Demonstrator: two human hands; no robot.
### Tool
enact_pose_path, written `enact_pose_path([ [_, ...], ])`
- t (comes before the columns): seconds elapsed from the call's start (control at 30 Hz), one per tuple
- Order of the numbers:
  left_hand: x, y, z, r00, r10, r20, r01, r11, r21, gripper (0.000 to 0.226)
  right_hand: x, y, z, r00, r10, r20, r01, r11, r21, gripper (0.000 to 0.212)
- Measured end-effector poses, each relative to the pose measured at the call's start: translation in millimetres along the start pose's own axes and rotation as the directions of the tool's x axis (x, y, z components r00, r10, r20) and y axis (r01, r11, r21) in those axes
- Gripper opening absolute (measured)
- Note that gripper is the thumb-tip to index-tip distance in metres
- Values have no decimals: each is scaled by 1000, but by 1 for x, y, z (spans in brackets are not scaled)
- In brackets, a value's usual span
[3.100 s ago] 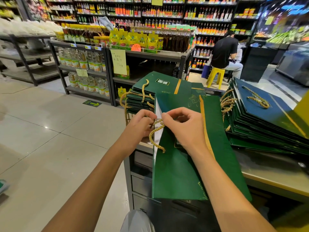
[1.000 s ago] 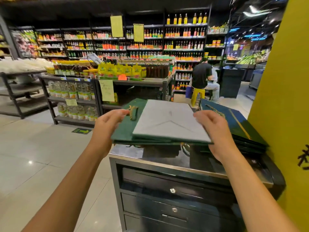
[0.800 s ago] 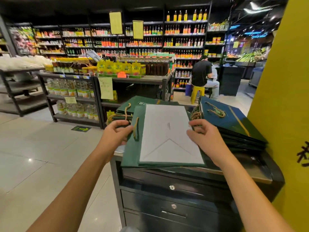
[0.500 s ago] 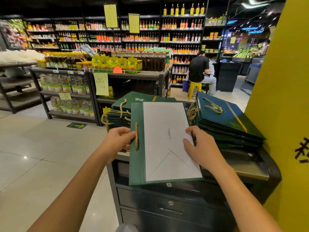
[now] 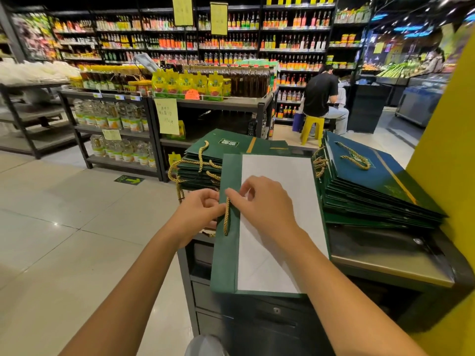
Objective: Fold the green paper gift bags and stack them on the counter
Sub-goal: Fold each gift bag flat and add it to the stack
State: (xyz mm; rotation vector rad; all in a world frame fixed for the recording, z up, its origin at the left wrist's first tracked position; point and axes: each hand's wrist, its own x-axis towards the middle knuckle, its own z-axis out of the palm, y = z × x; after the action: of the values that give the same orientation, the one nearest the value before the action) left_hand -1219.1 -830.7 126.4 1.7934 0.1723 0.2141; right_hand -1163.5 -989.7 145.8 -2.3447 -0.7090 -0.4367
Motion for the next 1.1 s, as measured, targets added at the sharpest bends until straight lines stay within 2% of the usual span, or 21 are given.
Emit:
enact_pose_path([
  [0.1,0,-2,-2,1000,23,-3,-23,998,50,16,12,-12,9,997,73,28,-71,995,-66,45],
  [0.27,2,-6,-4,999,43,21,-43,999,0,14,19,-17,11,991,106,81,-97,989,-109,19],
  [0.37,2,-5,-4,998,50,30,-50,999,-20,15,18,-15,10,992,76,104,-65,992,-104,16],
  [0.5,2,-4,-4,999,33,25,-31,999,-45,17,12,-4,8,997,47,68,-54,993,105,7],
  [0.6,2,-4,-4,1000,19,20,-18,998,-56,17,9,3,4,992,75,99,-99,956,276,9],
  [0.77,3,-4,-3,1000,-6,14,7,999,-53,15,1,8,-7,985,85,151,-155,821,550,9],
  [0.87,4,-3,-4,999,-28,17,29,997,-73,13,0,16,-15,980,122,158,-198,681,705,17],
  [1.03,3,-1,-5,998,-49,33,52,995,-83,13,2,30,-22,972,125,199,-234,595,769,32],
  [1.1,4,-1,-5,998,-51,31,54,995,-80,13,2,32,-25,970,95,222,-234,605,761,23],
])
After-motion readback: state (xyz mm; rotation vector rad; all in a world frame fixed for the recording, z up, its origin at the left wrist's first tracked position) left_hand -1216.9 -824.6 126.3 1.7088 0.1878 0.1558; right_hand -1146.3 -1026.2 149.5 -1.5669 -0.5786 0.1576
